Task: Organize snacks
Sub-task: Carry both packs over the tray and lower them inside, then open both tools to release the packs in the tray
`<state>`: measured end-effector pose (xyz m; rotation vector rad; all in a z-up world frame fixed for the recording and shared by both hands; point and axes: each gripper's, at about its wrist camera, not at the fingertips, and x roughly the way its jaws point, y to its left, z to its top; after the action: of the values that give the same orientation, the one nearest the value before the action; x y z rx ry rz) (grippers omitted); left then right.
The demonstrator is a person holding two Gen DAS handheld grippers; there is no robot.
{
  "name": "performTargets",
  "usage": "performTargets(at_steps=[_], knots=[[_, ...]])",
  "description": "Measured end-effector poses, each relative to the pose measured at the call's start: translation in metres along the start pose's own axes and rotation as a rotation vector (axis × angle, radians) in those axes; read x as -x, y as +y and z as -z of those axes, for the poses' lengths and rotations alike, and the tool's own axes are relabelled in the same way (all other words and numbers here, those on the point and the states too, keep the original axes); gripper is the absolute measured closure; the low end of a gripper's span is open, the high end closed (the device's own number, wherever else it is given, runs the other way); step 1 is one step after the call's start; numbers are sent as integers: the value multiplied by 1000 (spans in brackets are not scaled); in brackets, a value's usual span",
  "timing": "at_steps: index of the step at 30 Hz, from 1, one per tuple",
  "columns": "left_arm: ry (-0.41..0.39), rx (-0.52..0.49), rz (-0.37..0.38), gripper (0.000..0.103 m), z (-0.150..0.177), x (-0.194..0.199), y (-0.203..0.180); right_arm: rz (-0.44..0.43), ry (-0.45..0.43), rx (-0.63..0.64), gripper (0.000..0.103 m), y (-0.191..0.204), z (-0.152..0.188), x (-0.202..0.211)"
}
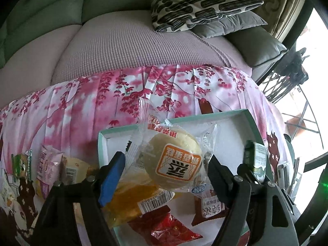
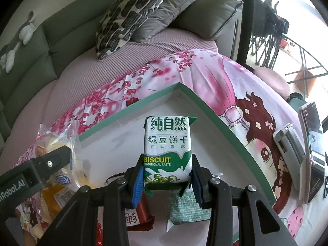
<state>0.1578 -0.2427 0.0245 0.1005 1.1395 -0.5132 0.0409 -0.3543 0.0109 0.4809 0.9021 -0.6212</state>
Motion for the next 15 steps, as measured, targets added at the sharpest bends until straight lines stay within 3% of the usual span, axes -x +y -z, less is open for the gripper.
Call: performTargets(at_steps=[10, 15], knots=[[-11, 18, 21, 22, 2, 7, 2, -10, -9, 10, 60, 1, -2, 8], [-25, 43, -7, 17, 4, 14, 7, -10, 6, 17, 60, 0, -2, 10]])
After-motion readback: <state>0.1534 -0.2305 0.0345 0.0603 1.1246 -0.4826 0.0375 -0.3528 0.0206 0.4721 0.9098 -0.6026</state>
